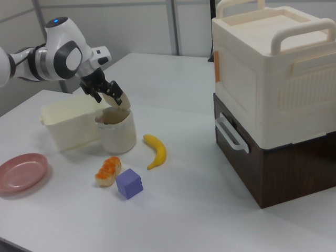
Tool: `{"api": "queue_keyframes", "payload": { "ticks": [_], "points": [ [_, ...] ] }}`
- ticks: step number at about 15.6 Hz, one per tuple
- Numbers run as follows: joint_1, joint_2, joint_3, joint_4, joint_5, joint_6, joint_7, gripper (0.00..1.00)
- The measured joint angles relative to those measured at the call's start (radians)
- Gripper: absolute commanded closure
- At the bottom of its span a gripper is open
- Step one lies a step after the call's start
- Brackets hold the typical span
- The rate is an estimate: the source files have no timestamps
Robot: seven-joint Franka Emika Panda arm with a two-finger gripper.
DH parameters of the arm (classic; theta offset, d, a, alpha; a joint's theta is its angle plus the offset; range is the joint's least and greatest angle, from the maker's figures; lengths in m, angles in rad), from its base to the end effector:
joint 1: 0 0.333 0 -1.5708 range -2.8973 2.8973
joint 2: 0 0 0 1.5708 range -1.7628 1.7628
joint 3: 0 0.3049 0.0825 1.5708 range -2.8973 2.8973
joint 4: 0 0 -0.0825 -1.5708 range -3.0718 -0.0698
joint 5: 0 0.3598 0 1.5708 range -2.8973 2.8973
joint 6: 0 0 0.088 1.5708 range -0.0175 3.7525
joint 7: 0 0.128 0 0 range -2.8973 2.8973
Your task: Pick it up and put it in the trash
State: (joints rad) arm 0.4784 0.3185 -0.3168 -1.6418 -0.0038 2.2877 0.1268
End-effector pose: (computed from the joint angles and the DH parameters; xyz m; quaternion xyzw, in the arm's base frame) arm 0.6485 0.1275 0.4528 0.9836 0.0338 0.1756 0.0235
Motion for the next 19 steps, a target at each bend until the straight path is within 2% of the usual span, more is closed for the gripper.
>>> {"api": "queue_keyframes", "payload": {
  "ticks": [2,6,9,13,15,17,19],
  "points": [
    [-0.004,-0.017,-0.002,0.009,0.0,-0.053,0.002,0.0],
    [-0.032,-0.107,-0.007,0.021,0.0,-0.286,0.002,0.0],
    [-0.067,-0.175,-0.008,0.021,-0.027,-0.438,0.001,0.0],
    [-0.153,-0.222,-0.001,0.017,-0.039,-0.491,-0.011,0.0],
    [-0.21,-0.232,0.027,0.014,-0.039,-0.51,-0.029,0.0],
    [-0.272,-0.234,0.078,0.013,-0.039,-0.518,-0.034,0.0],
    [-0.304,-0.234,0.108,0.01,-0.039,-0.519,-0.034,0.0]
  ]
}}
